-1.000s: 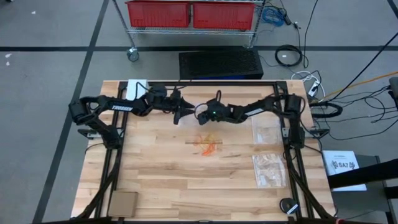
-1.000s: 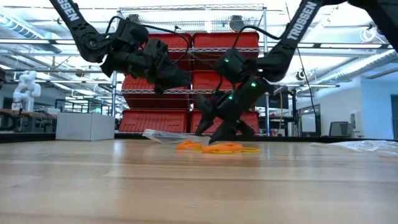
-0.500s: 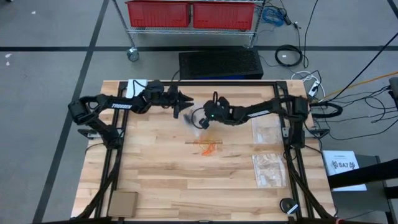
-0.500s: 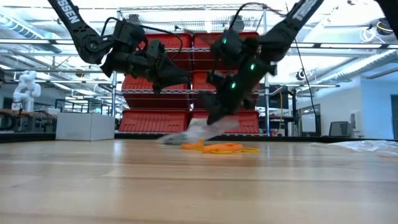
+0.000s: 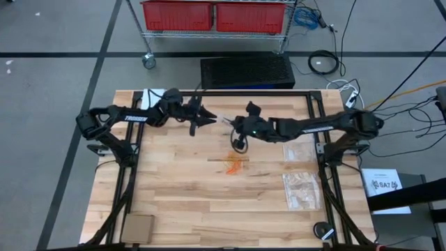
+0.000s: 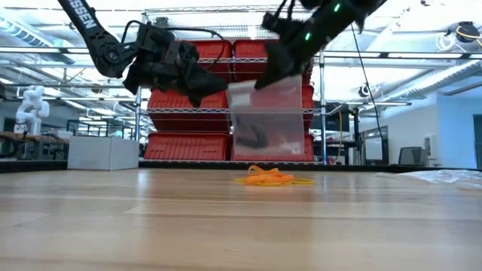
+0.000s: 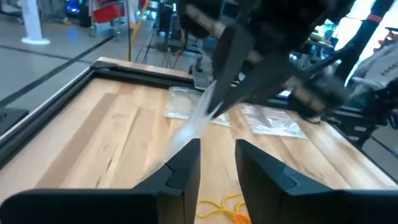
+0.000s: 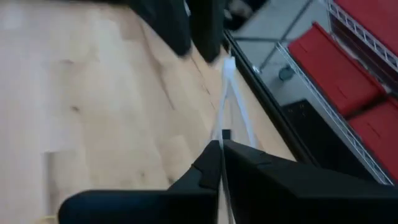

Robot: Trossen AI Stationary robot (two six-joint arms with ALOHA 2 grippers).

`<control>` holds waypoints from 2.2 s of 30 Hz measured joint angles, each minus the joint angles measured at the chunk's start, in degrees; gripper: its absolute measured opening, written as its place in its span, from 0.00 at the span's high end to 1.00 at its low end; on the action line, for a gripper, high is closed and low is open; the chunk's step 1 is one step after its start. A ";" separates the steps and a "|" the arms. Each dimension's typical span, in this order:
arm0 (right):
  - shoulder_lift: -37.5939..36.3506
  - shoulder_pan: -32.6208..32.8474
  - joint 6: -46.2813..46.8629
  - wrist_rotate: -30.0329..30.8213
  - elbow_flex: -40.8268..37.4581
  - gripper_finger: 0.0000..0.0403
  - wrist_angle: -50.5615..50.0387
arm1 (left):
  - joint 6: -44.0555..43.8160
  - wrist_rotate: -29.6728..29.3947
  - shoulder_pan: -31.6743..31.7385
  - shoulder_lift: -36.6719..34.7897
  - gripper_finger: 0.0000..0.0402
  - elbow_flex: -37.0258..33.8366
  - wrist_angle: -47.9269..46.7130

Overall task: Sort rubber bands
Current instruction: Close the top left transparent zip bag

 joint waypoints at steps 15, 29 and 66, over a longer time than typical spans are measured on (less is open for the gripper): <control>-5.47 6.80 -1.30 4.54 0.00 1.00 -2.56 | 3.17 1.17 -2.28 0.00 0.74 0.02 6.91; -5.47 7.60 -1.33 4.53 0.00 1.00 -2.66 | 3.20 0.47 -2.37 0.02 0.74 0.02 7.07; -7.87 7.69 -2.58 4.57 0.02 1.00 -1.73 | 4.57 7.63 -2.35 0.04 0.74 0.04 7.37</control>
